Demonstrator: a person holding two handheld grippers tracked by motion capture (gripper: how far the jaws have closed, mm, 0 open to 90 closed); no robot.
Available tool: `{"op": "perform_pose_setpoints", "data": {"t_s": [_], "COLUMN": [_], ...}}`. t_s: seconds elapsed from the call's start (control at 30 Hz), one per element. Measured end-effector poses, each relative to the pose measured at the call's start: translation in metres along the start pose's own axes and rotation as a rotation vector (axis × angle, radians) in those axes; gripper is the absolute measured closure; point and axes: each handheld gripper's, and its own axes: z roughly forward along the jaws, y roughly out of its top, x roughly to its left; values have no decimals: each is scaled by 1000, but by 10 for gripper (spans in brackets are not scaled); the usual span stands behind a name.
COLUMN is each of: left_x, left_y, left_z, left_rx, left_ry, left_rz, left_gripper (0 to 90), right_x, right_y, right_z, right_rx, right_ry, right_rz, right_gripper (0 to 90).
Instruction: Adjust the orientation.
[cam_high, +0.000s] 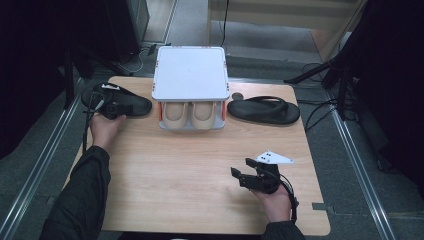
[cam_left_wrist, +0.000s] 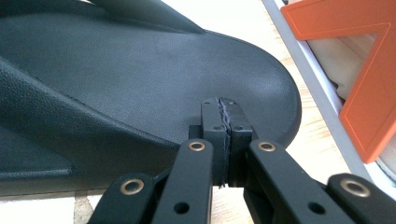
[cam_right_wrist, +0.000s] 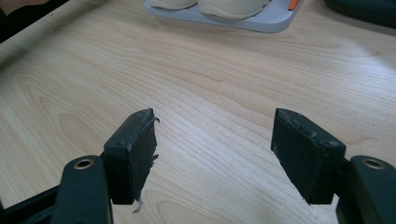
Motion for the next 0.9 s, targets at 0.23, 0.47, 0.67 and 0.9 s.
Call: {"op": "perform_pose_setpoints", "data": {"t_s": [0.23, 0.47, 0.67, 0.9], "left_x": [-1, -1, 0, 4], "left_y": [-2, -7, -11, -17], "left_z": [-5, -9, -15, -22], "left_rx": [35, 36, 52, 66], "left_ry": [3, -3, -10, -32], "left_rz": [26, 31, 31, 48], "left_gripper": [900, 900, 900, 900], "right_x": [-1, -2, -1, 1], "right_y": [1, 2, 4, 7], "right_z": [1, 2, 5, 11], "right_rx": [3, 6, 8, 16], "right_ry": [-1, 3, 14, 26], "right_rz": [-6, -1, -8, -20], "right_gripper": [311, 312, 312, 313]}}
